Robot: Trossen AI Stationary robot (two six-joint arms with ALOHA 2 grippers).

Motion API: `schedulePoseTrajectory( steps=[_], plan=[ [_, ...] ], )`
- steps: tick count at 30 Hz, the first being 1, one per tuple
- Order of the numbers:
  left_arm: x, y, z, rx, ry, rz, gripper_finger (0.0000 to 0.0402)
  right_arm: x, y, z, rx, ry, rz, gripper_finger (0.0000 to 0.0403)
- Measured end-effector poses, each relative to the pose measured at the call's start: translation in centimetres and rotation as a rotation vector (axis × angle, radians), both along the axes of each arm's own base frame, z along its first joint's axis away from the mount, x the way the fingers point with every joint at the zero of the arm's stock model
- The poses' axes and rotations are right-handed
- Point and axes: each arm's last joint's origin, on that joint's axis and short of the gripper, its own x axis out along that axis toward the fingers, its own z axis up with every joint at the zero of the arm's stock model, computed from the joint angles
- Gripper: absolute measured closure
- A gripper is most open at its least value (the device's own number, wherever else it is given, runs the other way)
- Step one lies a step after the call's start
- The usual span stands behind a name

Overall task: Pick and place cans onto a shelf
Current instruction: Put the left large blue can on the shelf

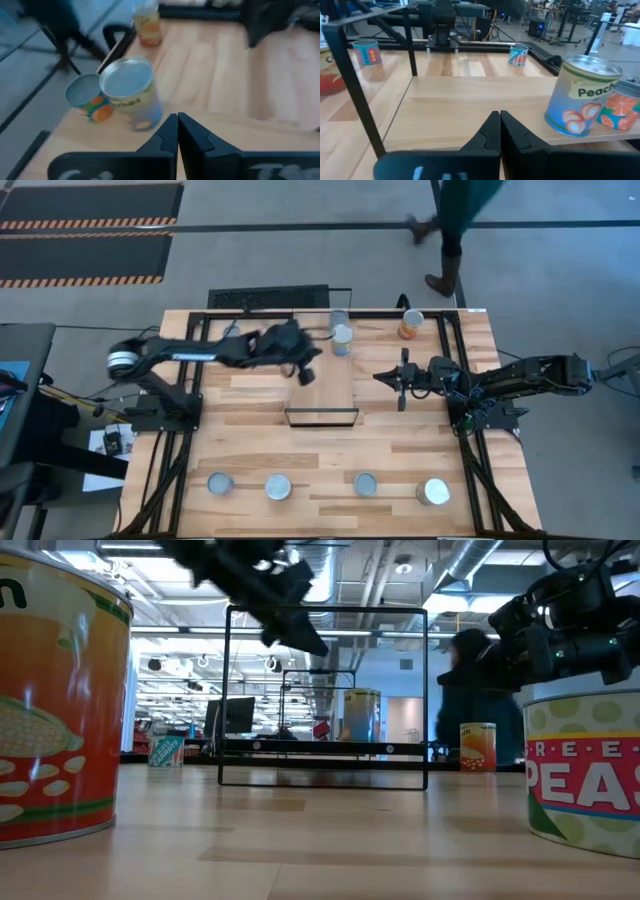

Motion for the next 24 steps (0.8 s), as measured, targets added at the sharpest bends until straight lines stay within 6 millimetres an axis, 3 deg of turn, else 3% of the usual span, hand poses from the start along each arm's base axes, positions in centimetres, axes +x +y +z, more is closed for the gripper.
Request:
schedulePoseTrajectory(
  steps=[6, 13, 24],
  plan=[
    [-5.5, -2.3, -2.9, 0.000, -0.242, -0.010, 0.0401, 1.8, -0.5, 1.6, 0.041, 0.037, -0.001, 0.0390],
    [-10.4, -2.6, -5.2, -0.013, -0.497, 0.022, 0.0401, 4.9, -2.0, 2.3, 0.020, 0.150, -0.035, 0.0391],
    [-12.2, -2.0, -5.1, 0.015, -0.532, 0.043, 0.0401, 8.8, -6.6, 0.9, 0.064, 0.261, -0.156, 0.0395]
  ],
)
